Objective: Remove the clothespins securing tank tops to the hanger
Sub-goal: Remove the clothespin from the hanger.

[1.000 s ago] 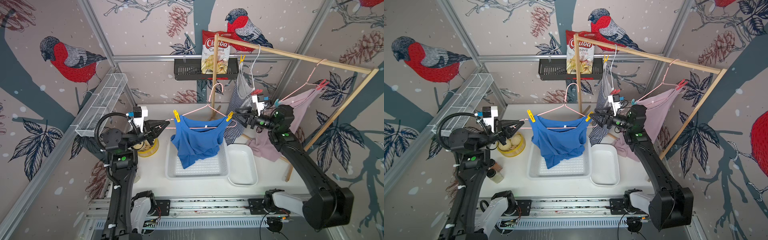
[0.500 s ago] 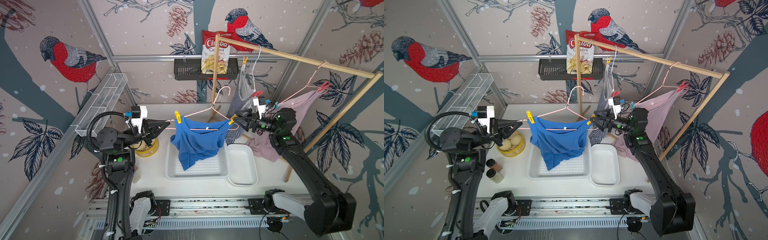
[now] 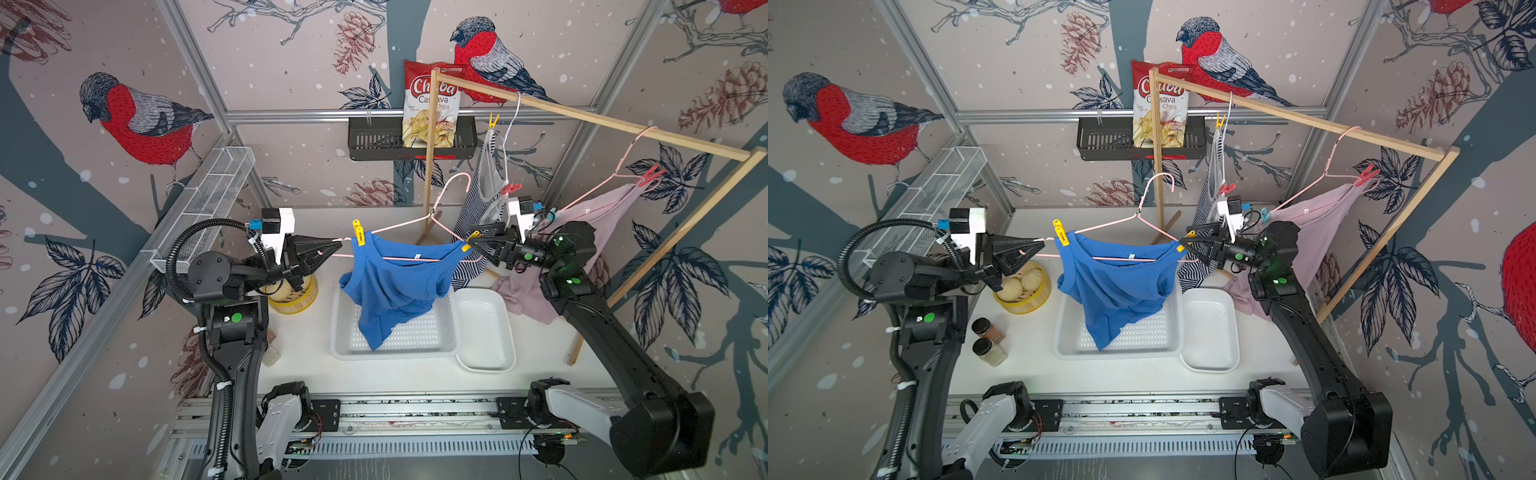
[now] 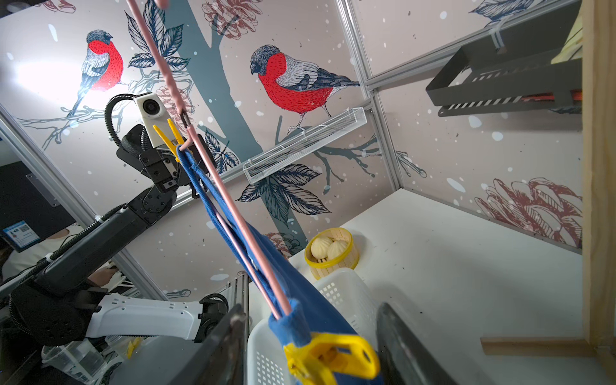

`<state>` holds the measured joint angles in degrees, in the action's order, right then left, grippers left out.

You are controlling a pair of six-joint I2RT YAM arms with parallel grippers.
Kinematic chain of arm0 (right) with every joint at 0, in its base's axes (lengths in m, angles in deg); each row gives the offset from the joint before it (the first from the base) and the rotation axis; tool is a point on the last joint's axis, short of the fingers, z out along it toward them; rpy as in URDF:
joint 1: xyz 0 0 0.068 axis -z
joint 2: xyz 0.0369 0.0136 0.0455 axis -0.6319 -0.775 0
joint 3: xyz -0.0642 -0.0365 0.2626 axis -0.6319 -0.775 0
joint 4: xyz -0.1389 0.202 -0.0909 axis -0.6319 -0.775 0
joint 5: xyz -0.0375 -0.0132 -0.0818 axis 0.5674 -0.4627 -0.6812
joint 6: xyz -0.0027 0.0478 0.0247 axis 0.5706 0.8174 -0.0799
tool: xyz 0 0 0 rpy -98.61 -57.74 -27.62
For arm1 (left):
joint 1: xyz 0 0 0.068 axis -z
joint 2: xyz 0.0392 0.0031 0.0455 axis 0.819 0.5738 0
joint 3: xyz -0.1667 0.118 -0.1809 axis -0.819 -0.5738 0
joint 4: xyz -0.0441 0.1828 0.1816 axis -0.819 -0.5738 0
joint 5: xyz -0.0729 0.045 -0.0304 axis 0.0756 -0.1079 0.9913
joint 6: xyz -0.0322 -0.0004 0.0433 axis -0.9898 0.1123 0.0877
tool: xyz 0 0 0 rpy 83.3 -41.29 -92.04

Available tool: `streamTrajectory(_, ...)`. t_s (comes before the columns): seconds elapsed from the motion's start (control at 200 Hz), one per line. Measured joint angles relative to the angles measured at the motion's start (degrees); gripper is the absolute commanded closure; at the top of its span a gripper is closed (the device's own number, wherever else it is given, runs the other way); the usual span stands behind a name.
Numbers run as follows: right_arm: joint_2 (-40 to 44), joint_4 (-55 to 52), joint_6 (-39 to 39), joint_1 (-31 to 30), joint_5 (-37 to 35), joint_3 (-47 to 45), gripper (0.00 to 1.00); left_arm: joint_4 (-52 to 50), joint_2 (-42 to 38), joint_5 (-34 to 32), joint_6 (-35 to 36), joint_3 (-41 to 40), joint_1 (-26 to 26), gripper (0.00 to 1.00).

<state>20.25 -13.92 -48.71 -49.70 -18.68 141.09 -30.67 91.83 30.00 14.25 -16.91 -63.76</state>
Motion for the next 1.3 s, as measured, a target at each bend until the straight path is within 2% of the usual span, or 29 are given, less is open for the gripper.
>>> streamTrajectory(0.465, -0.6, 5.0, 2.5, -0.4, 1.1, -1.7, 0.59, 0.1, 1.3, 0.0, -0.2, 0.9, 0.5, 1.0)
streamTrajectory(0.72, -1.0, 6.3, 3.0, -0.4, 1.3, -2.0, 0.84, 0.4, 2.1, -0.1, -1.1, 0.9, 1.1, 1.0)
streamTrajectory(0.826, -1.1, 7.2, 3.3, -0.5, 1.3, -2.0, 1.0, 0.5, 2.5, -0.1, -1.2, 1.0, 1.2, 1.0)
streamTrajectory(1.301, -0.7, 6.7, 4.5, -0.5, -0.2, -1.3, 1.0, -0.3, 3.1, -0.2, 0.1, 1.1, 1.4, 1.0)
